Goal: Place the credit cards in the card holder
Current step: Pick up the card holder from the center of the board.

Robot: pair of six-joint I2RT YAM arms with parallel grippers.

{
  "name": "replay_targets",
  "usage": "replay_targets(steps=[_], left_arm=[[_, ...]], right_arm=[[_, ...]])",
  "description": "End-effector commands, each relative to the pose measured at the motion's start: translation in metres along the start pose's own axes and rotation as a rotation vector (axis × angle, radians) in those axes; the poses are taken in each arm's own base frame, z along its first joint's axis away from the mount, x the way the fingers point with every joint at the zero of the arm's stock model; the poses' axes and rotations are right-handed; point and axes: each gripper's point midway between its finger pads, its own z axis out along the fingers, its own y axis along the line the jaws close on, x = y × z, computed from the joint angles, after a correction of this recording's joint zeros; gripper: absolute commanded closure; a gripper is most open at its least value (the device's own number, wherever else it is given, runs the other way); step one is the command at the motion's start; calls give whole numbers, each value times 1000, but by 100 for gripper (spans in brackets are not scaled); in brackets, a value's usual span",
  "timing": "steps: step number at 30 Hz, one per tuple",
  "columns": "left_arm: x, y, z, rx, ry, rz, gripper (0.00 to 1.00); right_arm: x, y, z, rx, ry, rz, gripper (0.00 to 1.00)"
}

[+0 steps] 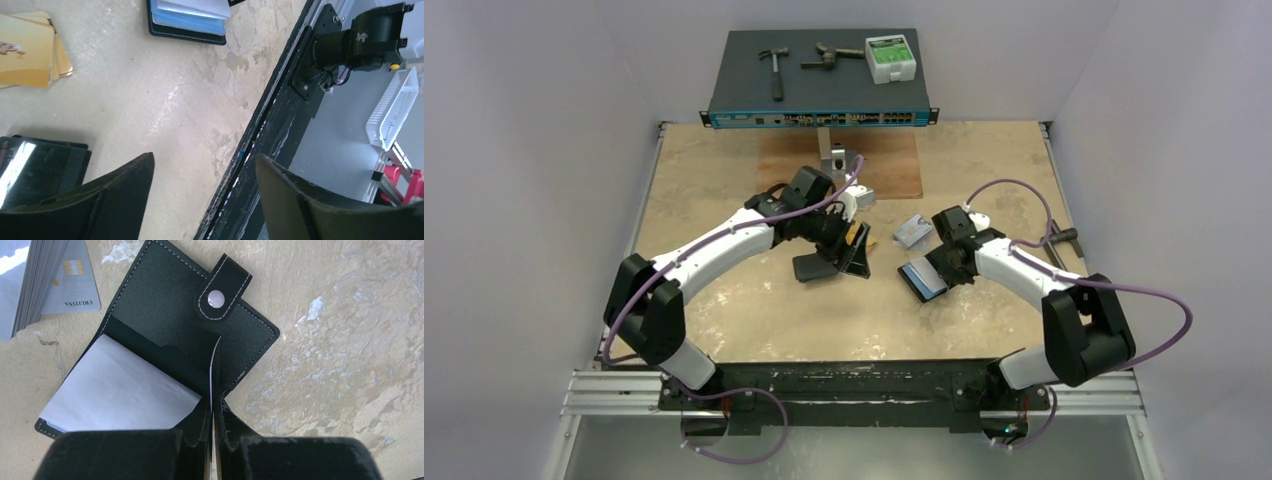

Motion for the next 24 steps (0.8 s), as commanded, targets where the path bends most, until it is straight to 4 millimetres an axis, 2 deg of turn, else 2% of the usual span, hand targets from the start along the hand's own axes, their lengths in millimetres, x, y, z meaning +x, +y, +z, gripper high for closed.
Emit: replay_targets(steps=[1,4,6,13,21,24], left_arm=[[-16,-2,25,4,-57,-56,23],[-17,-3,49,12,-56,-143,20],[-11,-1,67,-7,-32,-211,20],[2,1,119,26,-8,-340,26],[3,14,155,25,-68,-401,44],[2,19,167,15,-102,-399,46]], right_arm=[[11,17,7,-85,72,-11,100],[16,17,10,-91,91,-7,100],[20,16,13,-88,102,-5,100],[18,9,15,-84,111,11,100],[17,2,21,-79,145,33,100],[15,1,23,-76,153,39,100]])
